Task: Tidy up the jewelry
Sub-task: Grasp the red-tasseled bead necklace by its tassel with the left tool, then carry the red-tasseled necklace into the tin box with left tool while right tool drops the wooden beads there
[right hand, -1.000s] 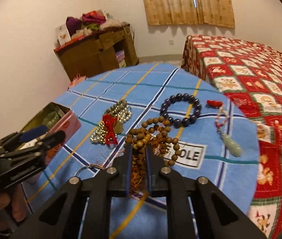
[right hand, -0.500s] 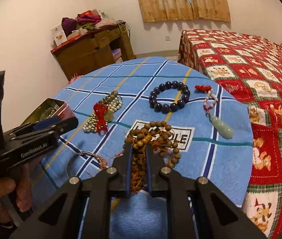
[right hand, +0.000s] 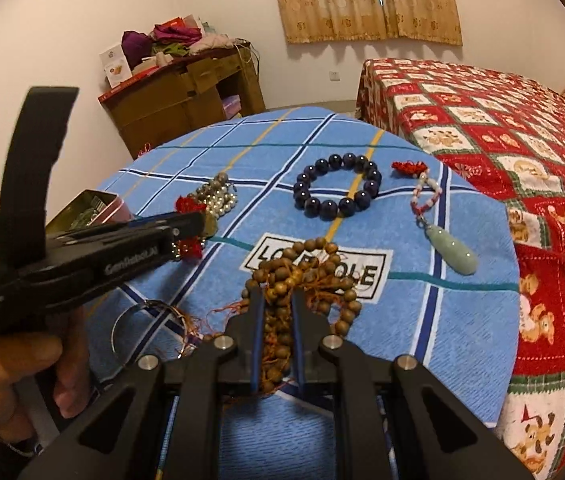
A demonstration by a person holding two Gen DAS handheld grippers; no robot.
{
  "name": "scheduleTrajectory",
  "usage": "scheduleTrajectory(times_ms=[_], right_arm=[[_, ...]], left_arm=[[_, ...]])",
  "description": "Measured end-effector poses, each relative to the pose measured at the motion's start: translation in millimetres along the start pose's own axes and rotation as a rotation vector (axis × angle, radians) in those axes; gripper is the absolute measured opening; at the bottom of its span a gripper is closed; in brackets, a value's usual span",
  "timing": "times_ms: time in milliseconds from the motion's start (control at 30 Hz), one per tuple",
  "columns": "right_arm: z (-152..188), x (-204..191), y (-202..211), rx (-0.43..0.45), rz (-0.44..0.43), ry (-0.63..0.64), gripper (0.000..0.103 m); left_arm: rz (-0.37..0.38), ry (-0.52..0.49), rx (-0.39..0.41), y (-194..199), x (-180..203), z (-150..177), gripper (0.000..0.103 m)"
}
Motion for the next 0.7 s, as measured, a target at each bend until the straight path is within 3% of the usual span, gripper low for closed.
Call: scheduleTrajectory(times_ms=[100,700], right_arm=[[0.8,1.1,0.2,0.001,-0.01,-0.006,0.014],[-9.1,-9.0,27.6,0.077,-0.021,0.016,0.014]], left_arm=[[0.011,-0.003,0.052,18.5,-2.9,2.0,0.005],[0.075,0.043,0.149,85.7,-16.3,15.0,0.005]])
Point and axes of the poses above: each gripper's, at about its wrist camera, not at the fingertips, and y roughly against the way its jaws point, x to its right, z to its underside, the point moved 6 cm from there along -y, roughly the way its jaws point, and after that the axes turned 9 degrees about -x, right-handed, at the moved point
